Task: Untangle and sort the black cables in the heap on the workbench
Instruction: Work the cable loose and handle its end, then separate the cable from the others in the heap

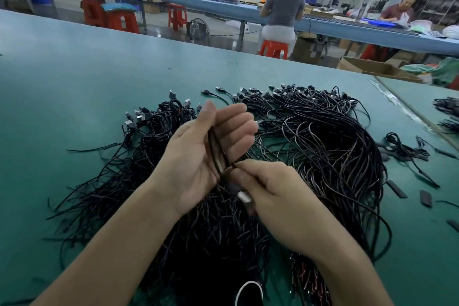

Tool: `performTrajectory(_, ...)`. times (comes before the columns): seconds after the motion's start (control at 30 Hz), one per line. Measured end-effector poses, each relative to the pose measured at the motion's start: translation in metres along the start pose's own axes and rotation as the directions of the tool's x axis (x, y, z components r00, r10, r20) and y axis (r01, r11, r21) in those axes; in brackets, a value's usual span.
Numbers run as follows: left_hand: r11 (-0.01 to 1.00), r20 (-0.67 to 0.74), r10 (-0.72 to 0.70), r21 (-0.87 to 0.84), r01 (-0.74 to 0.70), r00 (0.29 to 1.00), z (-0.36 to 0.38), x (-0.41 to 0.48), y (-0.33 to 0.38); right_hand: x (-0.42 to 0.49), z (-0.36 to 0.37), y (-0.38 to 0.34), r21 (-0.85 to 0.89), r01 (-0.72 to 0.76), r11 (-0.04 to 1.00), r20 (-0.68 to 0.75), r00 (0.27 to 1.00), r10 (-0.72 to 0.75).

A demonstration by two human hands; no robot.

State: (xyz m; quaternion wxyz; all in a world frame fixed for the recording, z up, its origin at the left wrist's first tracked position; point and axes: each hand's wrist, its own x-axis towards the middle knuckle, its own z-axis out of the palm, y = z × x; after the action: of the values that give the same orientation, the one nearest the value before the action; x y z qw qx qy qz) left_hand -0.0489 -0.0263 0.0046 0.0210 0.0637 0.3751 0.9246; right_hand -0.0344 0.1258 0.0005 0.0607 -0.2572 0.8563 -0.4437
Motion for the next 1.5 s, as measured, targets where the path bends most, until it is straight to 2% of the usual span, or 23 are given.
performTrajectory(0.03,0.997,-0.007,0.058,0.056,-0.058,0.998,-0.003,0.002,-0.003,-0.002,-0.001,-0.001,-0.061,0.001,0.998,0.021,1.000,0.000)
performTrajectory(0.1,0.949,-0.028,0.159,0.278,-0.145,0.987,-0.009,0.003,-0.011,-0.004,-0.005,-0.002,-0.177,0.011,0.984,0.032,0.999,-0.005)
performTrajectory(0.17,0.791,-0.017,0.206,0.592,-0.156,0.978,-0.009,0.001,-0.017,-0.007,-0.012,-0.003,-0.153,0.026,0.988,0.017,1.000,-0.023)
performTrajectory(0.23,0.601,0.058,0.099,0.792,-0.106,0.993,-0.003,-0.005,-0.020,-0.008,-0.020,-0.004,-0.096,0.042,0.994,-0.074,0.996,-0.049)
performTrajectory(0.27,0.562,0.072,0.012,0.825,-0.066,0.997,0.001,-0.007,-0.020,-0.009,-0.024,-0.003,-0.063,0.054,0.997,-0.130,0.990,-0.062)
performTrajectory(0.33,0.576,0.062,-0.153,0.816,0.038,0.986,0.006,-0.012,-0.018,-0.009,-0.028,-0.003,0.030,0.096,0.995,-0.215,0.973,-0.087)
performTrajectory(0.43,0.581,0.052,-0.319,0.800,0.152,0.946,0.010,-0.016,-0.008,-0.009,-0.032,-0.005,0.120,0.184,0.976,-0.337,0.932,-0.134)
performTrajectory(0.5,0.726,0.138,-0.452,0.631,0.274,0.881,0.011,-0.017,0.000,-0.007,-0.030,-0.006,0.185,0.229,0.956,-0.396,0.907,-0.140)
performTrajectory(0.57,0.845,0.293,-0.499,0.373,0.383,0.816,0.012,-0.017,0.008,-0.005,-0.025,-0.004,0.285,0.193,0.939,-0.399,0.914,-0.066)
performTrajectory(0.6,0.876,0.348,-0.476,0.268,0.401,0.807,0.011,-0.016,0.010,-0.003,-0.022,-0.003,0.309,0.146,0.940,-0.376,0.926,-0.021)
performTrajectory(0.67,0.925,0.370,-0.371,0.070,0.372,0.852,0.011,-0.014,0.010,-0.001,-0.015,-0.001,0.236,0.057,0.970,-0.325,0.946,0.024)
performTrajectory(0.73,0.959,0.249,-0.244,-0.085,0.272,0.937,0.012,-0.010,0.008,0.000,-0.008,-0.002,0.085,0.003,0.996,-0.249,0.968,0.018)
performTrajectory(0.8,0.992,0.048,-0.092,-0.079,0.095,0.995,0.008,-0.005,0.004,-0.002,-0.003,-0.005,-0.022,-0.005,1.000,-0.118,0.993,0.003)
performTrajectory(0.87,0.996,-0.019,0.045,0.078,-0.043,0.999,0.002,-0.001,-0.002,-0.003,-0.002,-0.005,-0.116,-0.020,0.993,-0.033,0.999,0.016)
performTrajectory(0.93,0.911,-0.023,0.161,0.389,-0.140,0.987,-0.004,0.001,-0.010,-0.005,-0.006,-0.005,-0.190,-0.037,0.981,-0.001,0.999,0.038)
performTrajectory(1.0,0.645,0.007,0.270,0.741,-0.187,0.963,-0.008,0.000,-0.018,-0.007,-0.012,-0.006,-0.172,-0.029,0.985,0.022,0.999,0.034)
performTrajectory(1.07,0.412,0.087,0.210,0.895,-0.169,0.974,-0.007,-0.003,-0.023,-0.009,-0.019,-0.007,-0.167,-0.010,0.986,0.010,1.000,0.012)
performTrajectory(1.1,0.357,0.100,0.136,0.923,-0.143,0.986,-0.006,-0.005,-0.025,-0.010,-0.023,-0.007,-0.169,0.008,0.986,-0.010,1.000,-0.010)
performTrajectory(1.13,0.357,0.090,0.048,0.928,-0.102,0.995,-0.004,-0.006,-0.026,-0.011,-0.027,-0.006,-0.153,0.030,0.988,-0.033,0.999,-0.035)
performTrajectory(1.2,0.454,0.064,-0.130,0.891,0.002,0.989,0.000,-0.009,-0.024,-0.012,-0.033,-0.004,-0.057,0.072,0.996,-0.081,0.994,-0.076)
performTrajectory(1.27,0.504,0.060,-0.242,0.861,0.072,0.968,0.002,-0.011,-0.019,-0.012,-0.036,-0.002,0.059,0.115,0.992,-0.168,0.980,-0.104)
performTrajectory(1.37,0.591,0.115,-0.432,0.786,0.185,0.894,0.002,-0.014,-0.009,-0.009,-0.038,0.005,0.240,0.162,0.957,-0.322,0.943,-0.079)
performTrajectory(1.5,0.772,0.237,-0.500,0.558,0.304,0.833,0.000,-0.015,-0.001,-0.006,-0.035,0.010,0.357,0.156,0.921,-0.167,0.981,-0.101)
